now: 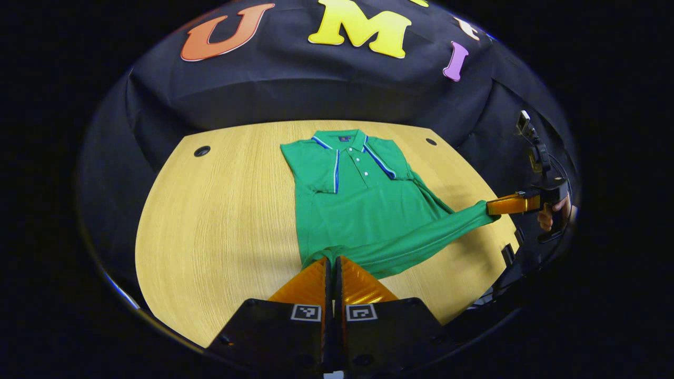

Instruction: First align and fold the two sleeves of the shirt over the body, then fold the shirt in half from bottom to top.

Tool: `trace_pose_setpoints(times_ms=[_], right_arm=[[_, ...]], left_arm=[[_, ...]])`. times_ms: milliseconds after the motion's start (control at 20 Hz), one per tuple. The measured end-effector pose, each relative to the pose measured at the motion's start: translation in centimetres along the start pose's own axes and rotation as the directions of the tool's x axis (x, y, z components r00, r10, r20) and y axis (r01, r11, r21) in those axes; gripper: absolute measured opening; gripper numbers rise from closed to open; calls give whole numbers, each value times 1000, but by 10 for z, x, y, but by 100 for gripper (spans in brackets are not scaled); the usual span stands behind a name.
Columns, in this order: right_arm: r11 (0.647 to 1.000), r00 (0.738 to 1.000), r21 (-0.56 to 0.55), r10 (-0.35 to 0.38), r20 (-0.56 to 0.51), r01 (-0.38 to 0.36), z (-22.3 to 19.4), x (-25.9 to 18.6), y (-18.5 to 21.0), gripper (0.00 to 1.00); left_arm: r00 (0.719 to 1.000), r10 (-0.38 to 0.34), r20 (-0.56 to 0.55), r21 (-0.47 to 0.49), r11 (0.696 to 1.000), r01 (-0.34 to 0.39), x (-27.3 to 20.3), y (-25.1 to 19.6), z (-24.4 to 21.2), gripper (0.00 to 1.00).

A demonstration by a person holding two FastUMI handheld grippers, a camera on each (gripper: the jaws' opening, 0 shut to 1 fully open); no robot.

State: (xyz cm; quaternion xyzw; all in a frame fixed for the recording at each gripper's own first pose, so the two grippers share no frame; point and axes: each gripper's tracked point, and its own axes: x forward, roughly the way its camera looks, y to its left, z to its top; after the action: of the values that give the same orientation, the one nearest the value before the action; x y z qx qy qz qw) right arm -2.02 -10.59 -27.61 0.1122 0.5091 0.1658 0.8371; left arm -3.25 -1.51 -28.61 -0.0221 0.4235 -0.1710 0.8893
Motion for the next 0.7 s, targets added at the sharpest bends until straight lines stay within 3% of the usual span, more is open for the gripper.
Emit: trace_pose_setpoints(times_ms=[550, 600, 700], right_arm=[[997, 991, 55, 56, 120, -63, 105, 7, -1, 2], [996, 990, 61, 62, 128, -70, 115, 10, 0, 2], [995, 987, 67, 66, 145, -77, 135, 18, -1, 2]], left_arm=[[995, 28, 96, -2, 1000, -28, 22, 25, 94, 3], [994, 33, 108, -3, 999, -33, 25, 28, 105, 7], [992, 35, 125, -18, 999, -33, 33, 33, 124, 3]])
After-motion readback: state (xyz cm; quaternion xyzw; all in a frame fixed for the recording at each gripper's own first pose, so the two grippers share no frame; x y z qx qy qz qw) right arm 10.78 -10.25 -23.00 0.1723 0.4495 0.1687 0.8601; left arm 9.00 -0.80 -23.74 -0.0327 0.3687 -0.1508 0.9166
